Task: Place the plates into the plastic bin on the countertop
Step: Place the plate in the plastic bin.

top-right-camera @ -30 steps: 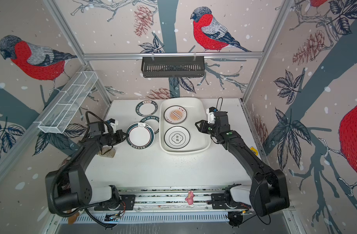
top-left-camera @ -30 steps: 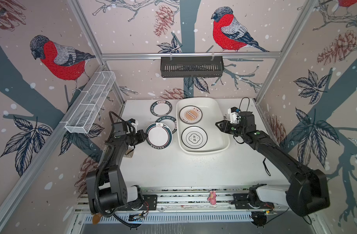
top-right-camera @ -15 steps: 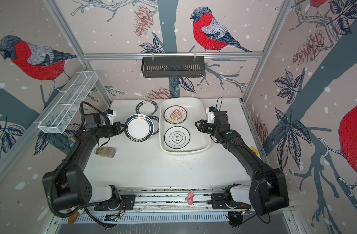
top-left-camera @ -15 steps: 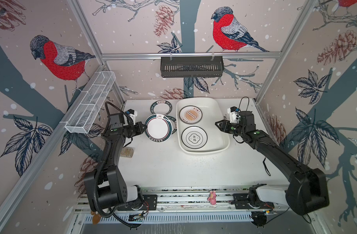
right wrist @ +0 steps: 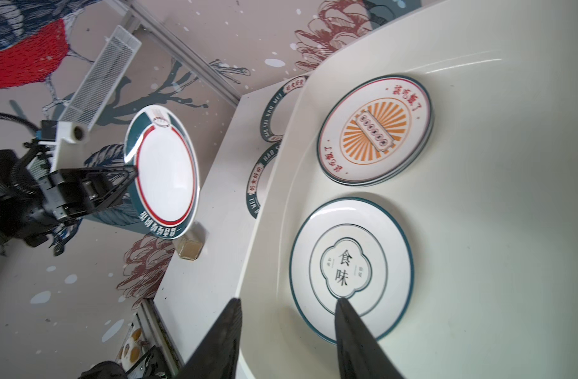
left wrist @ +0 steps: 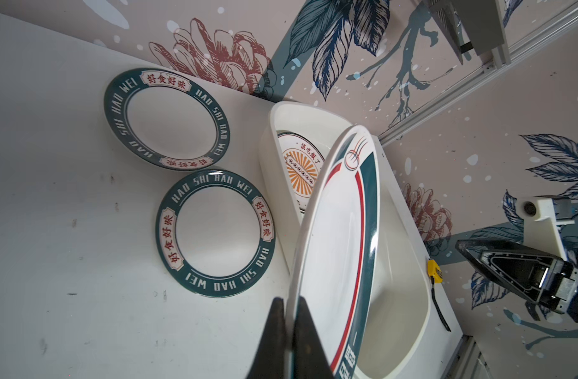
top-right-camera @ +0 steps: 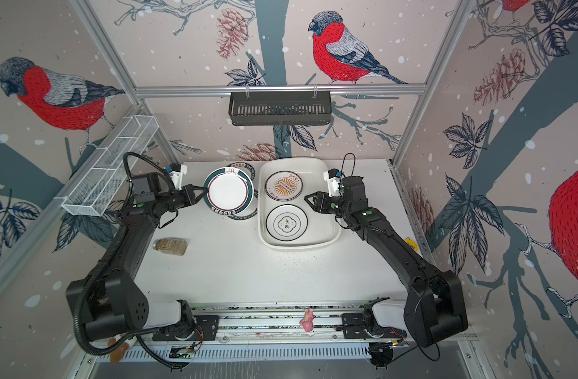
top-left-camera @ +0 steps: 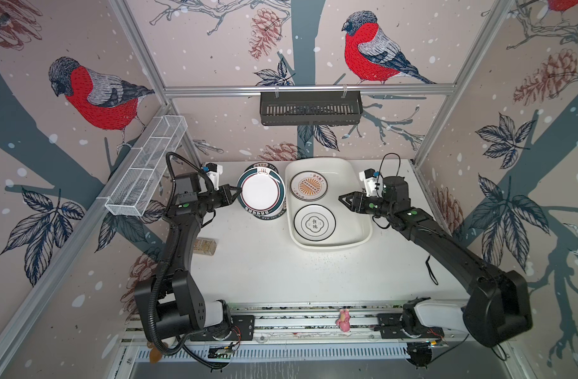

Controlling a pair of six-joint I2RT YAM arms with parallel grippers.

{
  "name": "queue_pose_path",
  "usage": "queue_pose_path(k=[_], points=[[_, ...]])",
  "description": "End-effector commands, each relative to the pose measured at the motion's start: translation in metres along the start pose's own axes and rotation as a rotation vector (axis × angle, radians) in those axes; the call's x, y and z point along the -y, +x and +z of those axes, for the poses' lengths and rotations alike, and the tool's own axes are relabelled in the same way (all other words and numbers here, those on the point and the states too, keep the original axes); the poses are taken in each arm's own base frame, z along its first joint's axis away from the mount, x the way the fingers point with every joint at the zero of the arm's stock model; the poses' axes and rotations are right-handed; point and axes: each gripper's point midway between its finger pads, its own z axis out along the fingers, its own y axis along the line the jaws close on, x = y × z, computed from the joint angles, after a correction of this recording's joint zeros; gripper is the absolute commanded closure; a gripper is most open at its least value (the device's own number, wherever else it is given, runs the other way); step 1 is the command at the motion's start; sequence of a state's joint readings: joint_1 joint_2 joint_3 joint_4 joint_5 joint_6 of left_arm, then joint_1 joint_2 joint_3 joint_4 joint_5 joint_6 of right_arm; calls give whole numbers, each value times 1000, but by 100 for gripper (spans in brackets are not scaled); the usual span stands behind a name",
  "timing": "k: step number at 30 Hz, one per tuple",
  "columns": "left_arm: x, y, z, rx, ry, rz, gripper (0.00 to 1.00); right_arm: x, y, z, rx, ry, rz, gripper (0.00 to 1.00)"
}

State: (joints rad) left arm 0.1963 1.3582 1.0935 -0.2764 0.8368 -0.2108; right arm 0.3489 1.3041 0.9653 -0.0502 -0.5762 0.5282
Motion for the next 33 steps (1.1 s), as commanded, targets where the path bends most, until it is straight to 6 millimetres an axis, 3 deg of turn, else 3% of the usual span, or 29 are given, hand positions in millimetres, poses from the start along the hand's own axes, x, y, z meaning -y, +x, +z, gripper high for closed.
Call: queue_pose_path(k=[1,9,17,23,33], points=[[27,-14,7,27,97,68,100,-27,-3,4,-9,-103,-74,48],[50,-7,37,-51,193,82,100,-56,5,8,-39,-199,-128,42],[72,6,58,-131,308,65,100,-54,12,13,-71,-168,-144,39],[86,11,64,-150,379,40,100,-45,21,25,-105,-90,-164,39],[90,15,66,-160,388,42,100,-63,22,31,-91,-148,-178,39]])
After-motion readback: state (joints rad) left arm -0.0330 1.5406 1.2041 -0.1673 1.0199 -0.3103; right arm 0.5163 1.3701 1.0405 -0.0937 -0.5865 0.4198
